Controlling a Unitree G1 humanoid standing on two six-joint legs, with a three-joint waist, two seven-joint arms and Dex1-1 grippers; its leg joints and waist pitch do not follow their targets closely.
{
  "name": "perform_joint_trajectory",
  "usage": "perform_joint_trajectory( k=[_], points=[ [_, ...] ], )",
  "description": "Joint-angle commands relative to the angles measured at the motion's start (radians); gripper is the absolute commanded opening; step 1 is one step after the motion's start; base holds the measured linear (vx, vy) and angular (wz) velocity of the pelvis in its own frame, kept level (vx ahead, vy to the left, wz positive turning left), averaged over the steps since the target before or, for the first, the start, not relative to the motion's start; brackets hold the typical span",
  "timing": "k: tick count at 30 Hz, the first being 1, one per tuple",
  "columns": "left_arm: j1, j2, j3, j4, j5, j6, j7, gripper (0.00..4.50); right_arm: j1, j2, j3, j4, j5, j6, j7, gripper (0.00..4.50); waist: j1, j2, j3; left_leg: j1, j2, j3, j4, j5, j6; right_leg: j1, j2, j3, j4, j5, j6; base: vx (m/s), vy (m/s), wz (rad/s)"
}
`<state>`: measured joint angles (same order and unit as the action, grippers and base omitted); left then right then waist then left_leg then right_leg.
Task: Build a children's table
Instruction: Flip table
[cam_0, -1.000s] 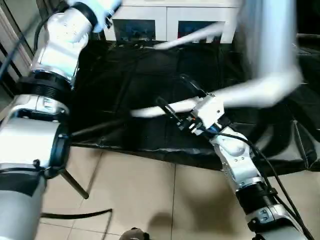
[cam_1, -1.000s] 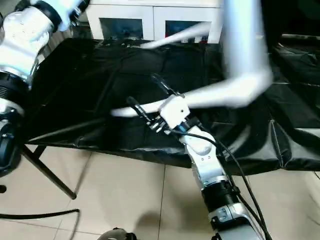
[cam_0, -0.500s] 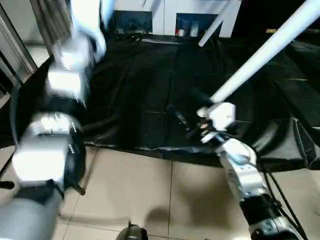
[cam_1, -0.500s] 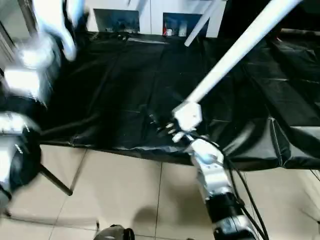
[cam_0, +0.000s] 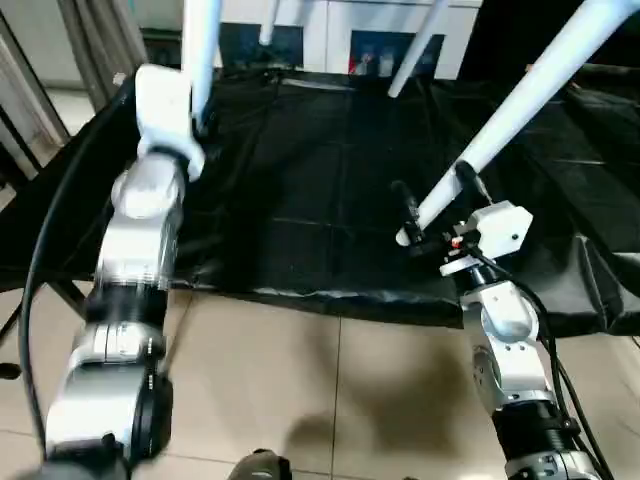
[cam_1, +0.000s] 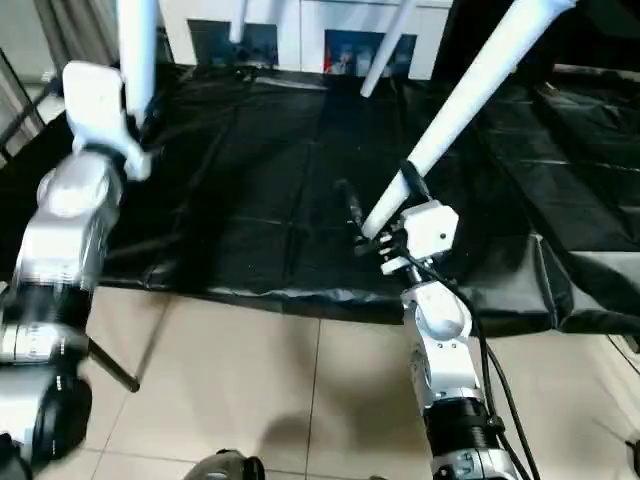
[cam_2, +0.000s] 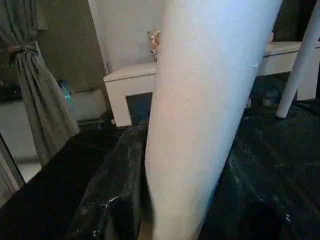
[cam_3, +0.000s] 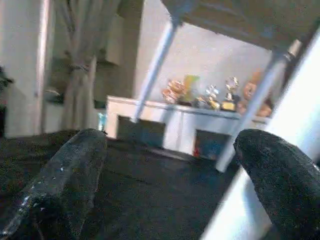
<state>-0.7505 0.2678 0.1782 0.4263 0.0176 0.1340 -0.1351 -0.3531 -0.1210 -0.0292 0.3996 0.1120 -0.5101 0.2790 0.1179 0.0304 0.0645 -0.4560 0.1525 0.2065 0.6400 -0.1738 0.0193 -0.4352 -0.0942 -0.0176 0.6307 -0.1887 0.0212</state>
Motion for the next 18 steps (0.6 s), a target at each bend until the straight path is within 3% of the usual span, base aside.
perform_joint_trajectory(
  k=[1,10,12,18],
  points=[
    [0.018,0.001,0.016,-0.058,-0.008,0.01,0.036,1.7,-0.008,-0.006,0.01,0.005,-0.02,0.02,0.004,4.5,-0.005,-0.01,-0.092,0.057,0.066,-0.038,-0.085,-0.16,0.077,0.042,-0.047,0.016,-0.054,0.006,-0.223,0.0,0.0,0.0],
    [0.094,-0.016,0.007,-0.027,-0.003,0.004,0.047,1.59,-0.027,-0.012,0.02,0.031,-0.063,0.062,-0.034,4.5,-0.015,-0.009,-0.089,0.063,0.068,-0.04,-0.095,-0.233,0.037,0.035,-0.042,0.017,-0.064,-0.065,-0.202,0.0,0.0,0.0],
    [0.109,-0.018,-0.003,0.011,-0.014,-0.046,0.021,1.59,-0.023,-0.008,0.029,0.028,-0.062,0.061,-0.015,4.5,-0.014,-0.013,-0.088,0.063,0.066,-0.039,-0.096,-0.245,0.032,0.034,-0.042,0.018,-0.067,-0.079,-0.194,0.0,0.0,0.0],
    [0.1,-0.005,-0.023,0.164,-0.023,-0.158,-0.053,1.57,-0.006,0.0,0.062,0.025,-0.032,0.127,0.048,4.5,-0.015,-0.01,-0.088,0.068,0.068,-0.043,-0.105,-0.296,0.002,0.029,-0.04,0.017,-0.069,-0.091,-0.177,0.0,0.0,0.0]
  ],
)
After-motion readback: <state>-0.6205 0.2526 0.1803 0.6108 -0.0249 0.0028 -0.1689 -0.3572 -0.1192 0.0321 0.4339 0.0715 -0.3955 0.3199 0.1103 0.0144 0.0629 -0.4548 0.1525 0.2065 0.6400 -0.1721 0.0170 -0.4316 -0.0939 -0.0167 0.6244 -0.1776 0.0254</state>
